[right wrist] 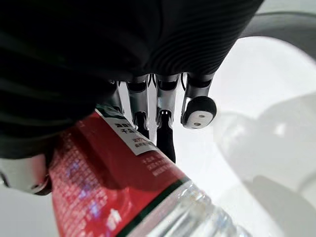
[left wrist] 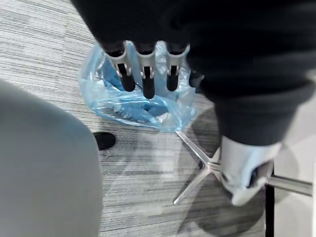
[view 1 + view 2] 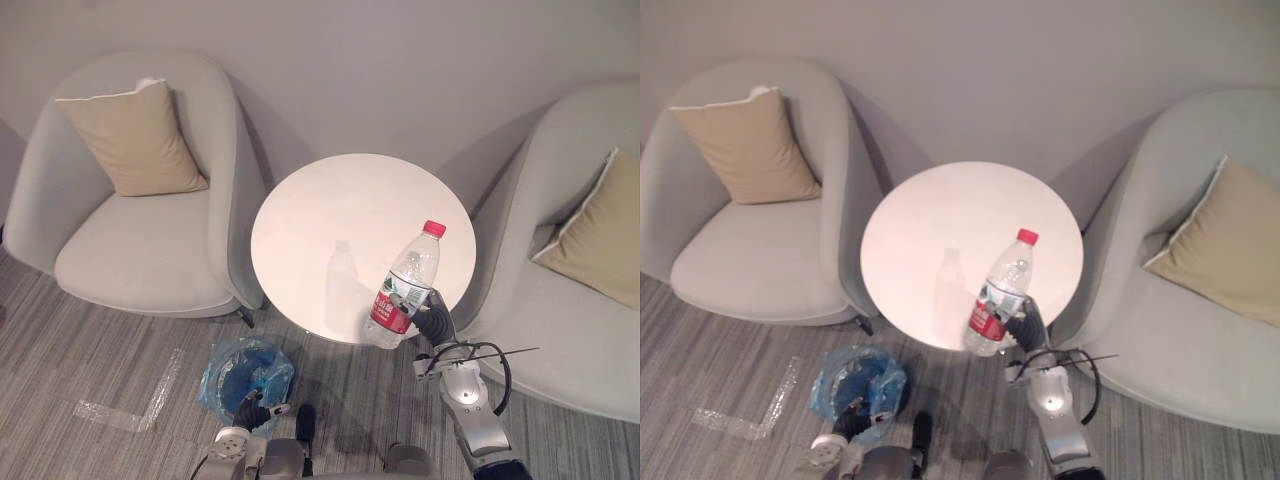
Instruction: Gather rubbish on tea table into small bin, then transfer packed bag to large trash can.
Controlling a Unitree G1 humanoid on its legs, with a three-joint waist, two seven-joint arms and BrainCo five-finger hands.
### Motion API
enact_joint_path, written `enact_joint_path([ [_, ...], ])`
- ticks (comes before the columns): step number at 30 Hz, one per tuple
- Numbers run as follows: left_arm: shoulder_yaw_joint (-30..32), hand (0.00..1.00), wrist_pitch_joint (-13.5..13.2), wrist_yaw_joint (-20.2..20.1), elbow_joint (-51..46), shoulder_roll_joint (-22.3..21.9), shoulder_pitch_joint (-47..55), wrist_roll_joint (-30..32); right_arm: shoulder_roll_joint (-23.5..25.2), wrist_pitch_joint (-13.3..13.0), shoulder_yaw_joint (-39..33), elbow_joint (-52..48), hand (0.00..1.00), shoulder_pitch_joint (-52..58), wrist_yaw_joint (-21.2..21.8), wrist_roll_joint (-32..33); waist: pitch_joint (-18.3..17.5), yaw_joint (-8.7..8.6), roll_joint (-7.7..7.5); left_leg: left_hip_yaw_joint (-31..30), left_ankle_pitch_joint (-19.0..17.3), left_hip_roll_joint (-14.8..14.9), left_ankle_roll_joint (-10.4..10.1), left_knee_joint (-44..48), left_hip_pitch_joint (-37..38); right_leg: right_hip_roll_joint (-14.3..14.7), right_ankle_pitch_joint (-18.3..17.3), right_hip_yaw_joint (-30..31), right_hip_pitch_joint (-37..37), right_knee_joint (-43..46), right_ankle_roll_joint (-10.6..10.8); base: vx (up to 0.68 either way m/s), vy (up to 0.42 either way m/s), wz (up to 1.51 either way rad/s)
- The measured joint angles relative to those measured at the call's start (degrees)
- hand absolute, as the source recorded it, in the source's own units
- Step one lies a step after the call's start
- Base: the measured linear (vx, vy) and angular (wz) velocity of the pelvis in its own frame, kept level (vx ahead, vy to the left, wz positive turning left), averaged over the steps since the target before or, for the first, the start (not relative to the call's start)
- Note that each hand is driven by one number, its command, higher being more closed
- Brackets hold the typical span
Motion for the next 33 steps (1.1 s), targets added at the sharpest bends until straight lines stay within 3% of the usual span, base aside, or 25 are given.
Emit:
enact_joint_path([
  [5,-0.4,0.00,-0.1,0.0,0.3,-0.5,0.2,1.0,-0.1,-0.1,-0.7,-1.4,1.00,1.6,-0.5,-1.6,-1.3,-0.21,1.27,-4.5,1.2,1.2,-1.0,3.1,-4.9,2.3,0.8,-4.6,0.6,-0.8,-1.3,-0.07,-0.068,0.58],
  [7,-0.3,0.00,-0.1,0.1,-0.1,-0.8,0.1,1.0,0.0,0.0,-1.6,-1.4,1.00,2.1,-1.7,-2.1,-1.0,-0.19,1.83,-2.7,4.5,1.1,0.4,3.7,-7.2,3.1,0.8,-6.8,0.3,-0.7,-2.7,-0.13,-0.053,0.85],
  [9,-0.5,0.00,-0.1,0.1,-0.8,-1.2,0.1,1.6,-0.1,0.1,-2.3,-1.4,1.00,2.0,-2.6,-3.1,-0.7,-0.41,2.64,2.7,10.4,0.4,3.5,2.2,-8.8,3.7,1.0,-8.4,-0.1,-1.3,-4.1,-0.22,-0.012,1.04],
  [10,-0.5,0.00,-0.1,0.4,-1.1,-1.8,0.2,2.0,0.0,0.3,-2.6,-1.3,1.00,2.1,-2.8,-3.3,-0.5,-0.55,2.92,7.7,7.2,1.4,4.1,3.6,-9.3,3.2,1.7,-11.7,-0.2,-1.8,-4.6,-0.26,0.024,1.12],
  [11,-0.6,0.00,0.1,0.3,-1.1,-1.8,-0.2,2.8,0.3,0.6,-2.7,-1.2,1.00,2.2,-3.2,-3.5,-0.4,-0.76,3.07,14.8,0.8,2.1,6.0,10.4,-10.4,2.2,1.8,-14.6,-0.2,-1.0,-4.5,-0.23,0.028,1.08],
  [12,-0.9,0.00,0.3,0.3,-0.6,-1.6,-0.4,4.1,0.6,0.8,-3.2,-1.3,1.00,2.2,-3.6,-3.5,-0.4,-1.41,2.27,21.4,-5.5,2.5,6.5,18.0,-9.7,0.2,2.0,-17.2,-0.3,-0.4,-4.2,-0.10,-0.002,0.99],
  [13,-1.1,0.00,0.2,0.3,-0.3,-1.5,-0.3,4.5,0.5,0.8,-3.3,-1.3,1.00,2.2,-3.7,-3.5,-0.5,-1.84,2.01,23.8,-7.5,2.9,6.2,19.7,-8.8,-0.5,2.3,-18.1,-0.2,-0.3,-3.8,-0.07,0.010,0.91],
  [15,-2.3,0.00,0.7,0.4,0.7,-1.7,-0.7,6.7,0.5,0.8,-4.8,-1.3,1.00,2.2,-4.8,-3.7,-0.9,-3.44,2.35,31.5,-13.7,7.2,4.7,21.3,-5.6,-2.2,2.7,-22.6,-0.6,1.1,-3.0,0.02,0.123,1.12],
  [16,-2.6,0.00,1.0,0.4,1.1,-1.8,-0.8,7.0,0.5,0.9,-5.2,-1.3,1.00,2.2,-4.9,-3.7,-1.0,-3.81,2.56,32.6,-14.5,7.9,3.7,20.3,-5.5,-2.3,2.8,-23.7,-0.9,1.6,-2.8,0.01,0.196,1.16],
  [17,-2.6,0.00,1.1,0.3,1.1,-1.9,-0.9,7.2,0.4,1.1,-5.9,-0.9,1.00,1.9,-5.0,-3.7,-1.1,-4.02,2.71,33.1,-14.6,6.9,4.0,17.6,-5.1,-2.2,3.0,-24.1,-1.4,1.9,-1.9,-0.02,0.140,0.83],
  [19,-2.9,0.00,1.2,1.0,1.0,-1.0,-1.0,8.0,2.1,1.9,-6.1,-0.5,1.00,1.9,-5.0,-3.7,-1.3,-3.75,0.97,30.0,-9.9,2.4,5.6,9.6,-3.1,-2.7,5.4,-22.7,-0.5,-1.5,-2.0,-0.03,0.163,0.83],
  [25,-2.4,0.00,1.1,2.3,1.5,-1.0,-0.7,8.6,3.4,2.0,-1.8,7.1,1.00,-2.4,-4.2,-3.7,-1.9,-2.23,0.85,28.2,-6.3,-1.2,6.7,1.7,1.3,-2.9,7.3,-17.6,2.0,-5.1,-0.8,-0.04,0.072,0.20],
  [27,-2.0,0.00,1.1,2.5,1.5,-1.0,-0.7,8.6,4.5,2.2,-1.4,8.8,1.00,-2.8,-3.9,-3.7,-1.8,-1.87,0.64,28.1,-5.1,-1.6,6.6,-0.8,2.0,-3.1,6.8,-17.3,1.4,-3.8,0.0,-0.05,-0.043,-0.01],
  [30,-1.9,0.00,1.2,2.5,1.7,-0.5,-0.8,8.6,4.4,2.7,-1.0,9.4,1.00,-2.7,-3.6,-3.6,-1.1,-2.12,-0.53,26.6,-5.4,-3.7,5.8,-3.7,4.2,-6.1,2.5,-17.3,-0.3,3.6,1.5,-0.04,-0.053,0.09],
  [32,-1.9,0.00,1.1,2.6,1.6,-0.4,-0.6,8.4,3.9,2.9,-1.5,9.4,1.00,-1.8,-3.6,-3.6,-1.0,-2.53,-0.64,24.8,-6.3,-3.7,6.2,-3.8,4.8,-7.5,1.8,-16.4,-2.7,12.1,-0.6,-0.02,-0.053,0.39],
  [33,-2.0,0.00,1.2,2.7,1.6,-0.2,-0.5,8.3,3.9,2.9,-1.4,9.5,1.00,-1.3,-3.5,-3.6,-0.9,-2.85,-0.56,23.2,-6.4,-3.2,6.4,-3.6,5.7,-7.6,2.2,-13.9,-6.3,19.3,-3.6,0.06,-0.022,0.48],
])
